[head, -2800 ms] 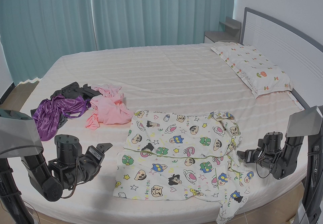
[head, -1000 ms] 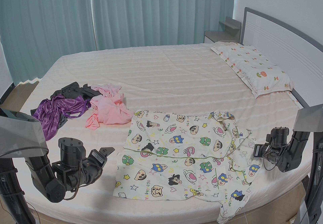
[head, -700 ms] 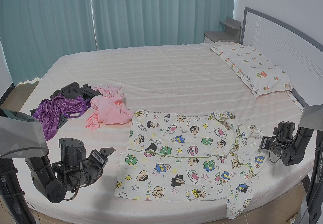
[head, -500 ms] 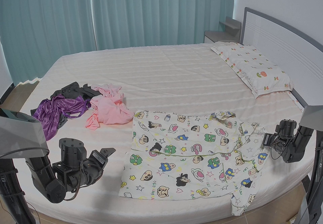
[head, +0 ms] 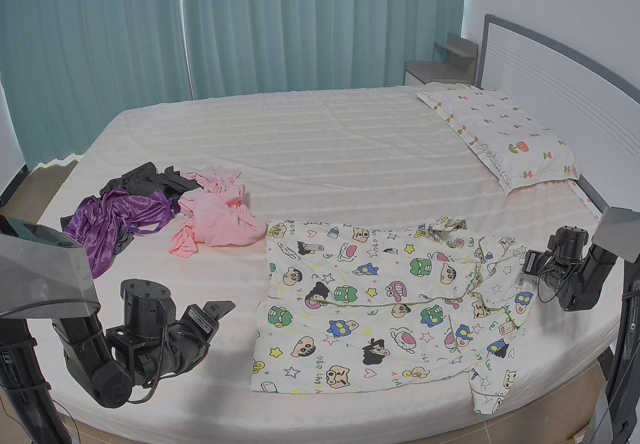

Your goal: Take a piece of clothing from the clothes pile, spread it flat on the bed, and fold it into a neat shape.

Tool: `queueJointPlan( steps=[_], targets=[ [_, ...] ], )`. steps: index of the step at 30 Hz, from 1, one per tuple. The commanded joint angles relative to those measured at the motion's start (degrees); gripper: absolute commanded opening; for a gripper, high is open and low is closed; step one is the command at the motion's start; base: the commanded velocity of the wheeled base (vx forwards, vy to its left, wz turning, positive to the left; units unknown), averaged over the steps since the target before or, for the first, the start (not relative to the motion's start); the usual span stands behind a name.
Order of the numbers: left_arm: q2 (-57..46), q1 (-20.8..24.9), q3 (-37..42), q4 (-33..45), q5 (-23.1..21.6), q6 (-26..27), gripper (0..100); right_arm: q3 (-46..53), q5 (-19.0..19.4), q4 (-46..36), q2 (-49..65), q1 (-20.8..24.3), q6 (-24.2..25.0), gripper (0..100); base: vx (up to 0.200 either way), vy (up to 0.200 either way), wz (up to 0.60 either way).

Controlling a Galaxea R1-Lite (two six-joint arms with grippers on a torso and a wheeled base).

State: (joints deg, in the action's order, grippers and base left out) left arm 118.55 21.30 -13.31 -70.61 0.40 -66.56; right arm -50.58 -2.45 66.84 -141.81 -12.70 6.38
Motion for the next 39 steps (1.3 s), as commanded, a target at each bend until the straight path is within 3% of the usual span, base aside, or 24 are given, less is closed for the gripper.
queueJointPlan(
  steps=[1, 4, 13, 19, 29, 39],
  targets=[
    [-0.43, 1.91, 2.24, -0.06, -2.6, 0.12, 100, 1.8, 0.17, 0.22, 0.66, -0.04, 0.22, 100, 0.0, 0.0, 0.0],
    [-0.78, 2.43, 3.47, -0.06, -4.8, 0.55, 100, 5.32, 2.63, 0.04, 4.26, -1.01, 1.01, 100, 0.0, 0.0, 0.0],
    [-1.22, 4.81, 4.52, -0.06, -5.15, 0.64, 100, 17.71, 7.81, 1.89, 12.97, -1.98, 6.19, 100, 0.0, 0.0, 0.0],
    [-1.04, 5.95, 4.7, 0.03, -5.24, 0.2, 100, 27.82, 10.8, 6.72, 15.87, -1.98, 6.28, 100, 0.0, 0.0, 0.0],
    [-0.25, 8.23, 5.14, -0.06, -5.32, 0.47, 100, 37.83, 14.84, 14.28, 15.16, -1.98, 6.81, 100, -0.18, 0.0, 0.0],
    [7.57, 11.4, -3.47, 1.09, -0.05, 2.31, 100, 43.37, 19.15, 17.62, 14.99, -1.45, 7.6, 100, 0.0, 0.0, 0.0]
  ],
)
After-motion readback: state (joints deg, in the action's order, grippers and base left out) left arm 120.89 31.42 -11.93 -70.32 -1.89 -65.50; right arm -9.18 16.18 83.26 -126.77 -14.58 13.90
